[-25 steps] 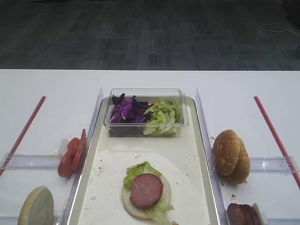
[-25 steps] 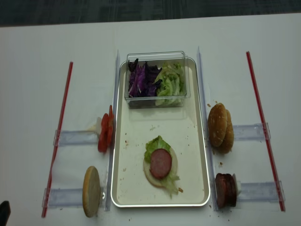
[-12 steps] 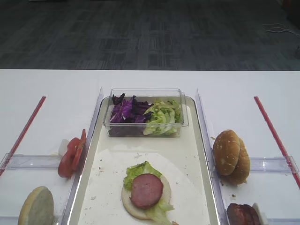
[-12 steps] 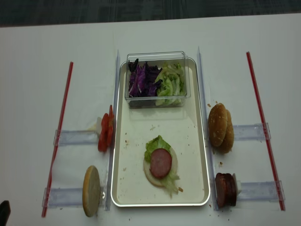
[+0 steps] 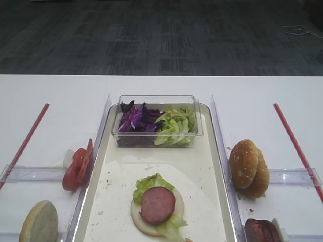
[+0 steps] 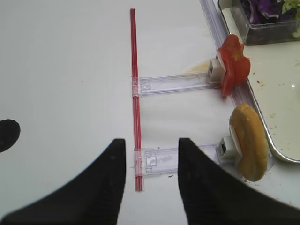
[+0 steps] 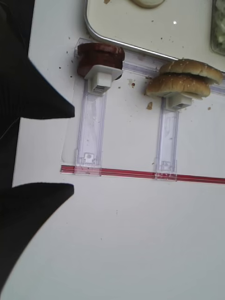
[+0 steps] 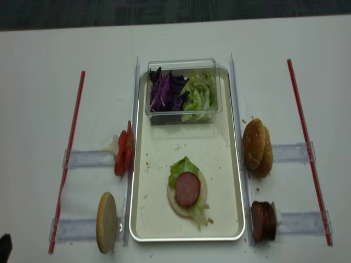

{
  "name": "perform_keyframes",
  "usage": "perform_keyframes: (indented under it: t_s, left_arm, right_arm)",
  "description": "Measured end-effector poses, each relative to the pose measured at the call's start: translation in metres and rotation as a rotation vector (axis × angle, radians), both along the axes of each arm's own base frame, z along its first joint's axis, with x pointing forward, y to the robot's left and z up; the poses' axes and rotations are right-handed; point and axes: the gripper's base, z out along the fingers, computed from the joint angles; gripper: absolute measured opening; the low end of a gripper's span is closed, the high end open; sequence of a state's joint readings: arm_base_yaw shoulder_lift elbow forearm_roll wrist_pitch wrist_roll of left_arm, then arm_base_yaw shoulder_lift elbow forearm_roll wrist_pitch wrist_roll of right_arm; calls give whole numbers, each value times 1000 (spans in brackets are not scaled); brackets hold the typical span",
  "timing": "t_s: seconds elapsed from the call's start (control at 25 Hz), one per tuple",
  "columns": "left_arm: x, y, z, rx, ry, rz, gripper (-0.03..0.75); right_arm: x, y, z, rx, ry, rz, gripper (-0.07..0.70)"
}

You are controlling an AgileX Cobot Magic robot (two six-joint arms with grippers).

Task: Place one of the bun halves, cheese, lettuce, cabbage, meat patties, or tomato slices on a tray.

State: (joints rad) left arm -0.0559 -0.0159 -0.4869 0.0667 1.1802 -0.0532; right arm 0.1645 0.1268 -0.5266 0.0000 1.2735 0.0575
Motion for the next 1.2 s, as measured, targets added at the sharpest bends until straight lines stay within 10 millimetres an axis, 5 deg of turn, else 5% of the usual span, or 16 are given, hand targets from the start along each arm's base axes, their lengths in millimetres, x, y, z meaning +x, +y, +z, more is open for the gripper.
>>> perform_keyframes:
  t_s: [0.52,1.2]
  left_arm:
    - [0,0,0,0,0,0,284]
    - [0,0,0,0,0,0,284]
  right_arm:
    - [-21,-3,-2,-4,-139,23,335]
    - [-10,-2,-3,-62,-241,80,306]
